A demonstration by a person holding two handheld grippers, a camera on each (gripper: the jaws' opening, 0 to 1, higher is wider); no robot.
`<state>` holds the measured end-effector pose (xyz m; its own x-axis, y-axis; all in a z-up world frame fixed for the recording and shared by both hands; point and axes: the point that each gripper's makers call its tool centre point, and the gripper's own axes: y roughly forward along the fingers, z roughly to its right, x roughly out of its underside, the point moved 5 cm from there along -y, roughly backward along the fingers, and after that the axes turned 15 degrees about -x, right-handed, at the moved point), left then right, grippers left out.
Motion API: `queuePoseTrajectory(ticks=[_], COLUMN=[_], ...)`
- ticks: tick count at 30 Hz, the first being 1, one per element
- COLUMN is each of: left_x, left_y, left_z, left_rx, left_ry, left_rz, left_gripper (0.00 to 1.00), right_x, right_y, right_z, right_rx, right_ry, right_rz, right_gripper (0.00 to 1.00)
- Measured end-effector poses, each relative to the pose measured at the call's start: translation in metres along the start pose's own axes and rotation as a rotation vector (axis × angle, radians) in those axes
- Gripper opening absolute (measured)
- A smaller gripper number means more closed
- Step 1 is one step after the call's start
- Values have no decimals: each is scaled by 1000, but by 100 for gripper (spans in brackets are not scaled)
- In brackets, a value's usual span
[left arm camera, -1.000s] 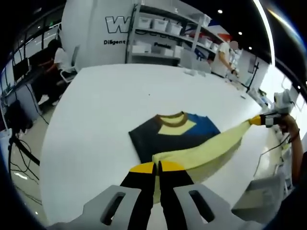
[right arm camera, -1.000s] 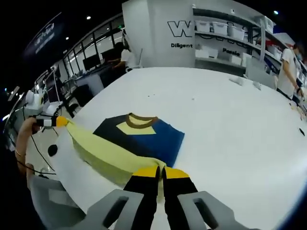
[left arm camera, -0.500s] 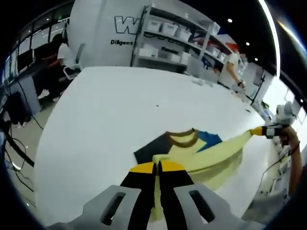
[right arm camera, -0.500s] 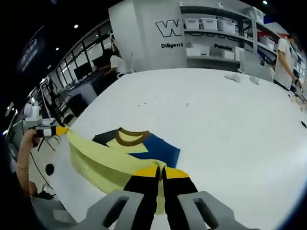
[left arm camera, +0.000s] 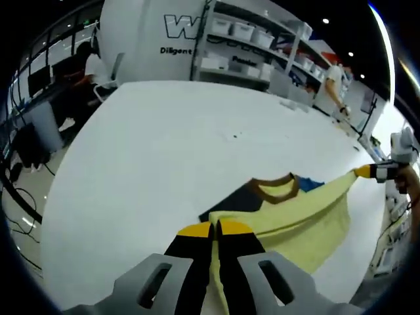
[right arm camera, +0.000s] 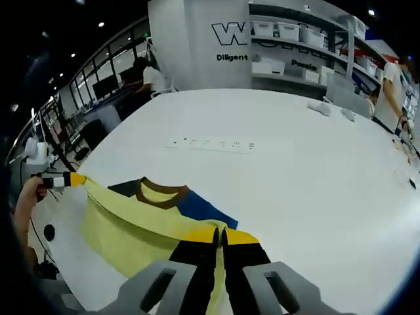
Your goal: Fold the garment on the visible template until the final outline fits inside the template.
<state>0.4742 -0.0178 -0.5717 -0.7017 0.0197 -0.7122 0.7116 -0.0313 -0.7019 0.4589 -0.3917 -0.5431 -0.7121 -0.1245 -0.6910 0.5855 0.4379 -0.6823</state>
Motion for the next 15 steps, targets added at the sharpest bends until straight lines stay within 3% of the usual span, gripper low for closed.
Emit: queuePoseTrajectory(ticks=[8,15], left_x=[7,15], left_y=[23,41], left_z=[-2,0], left_rx=[-21,-36], left_ry=[14,7], left_rz=[-3,0], left_gripper=[2,2], right_x=[9,26], right_y=[28,51], right_z=[16,30], right_rx=[24,30], right_ry=[0,111], right_rz=[-34,-43], right_gripper=[0,0])
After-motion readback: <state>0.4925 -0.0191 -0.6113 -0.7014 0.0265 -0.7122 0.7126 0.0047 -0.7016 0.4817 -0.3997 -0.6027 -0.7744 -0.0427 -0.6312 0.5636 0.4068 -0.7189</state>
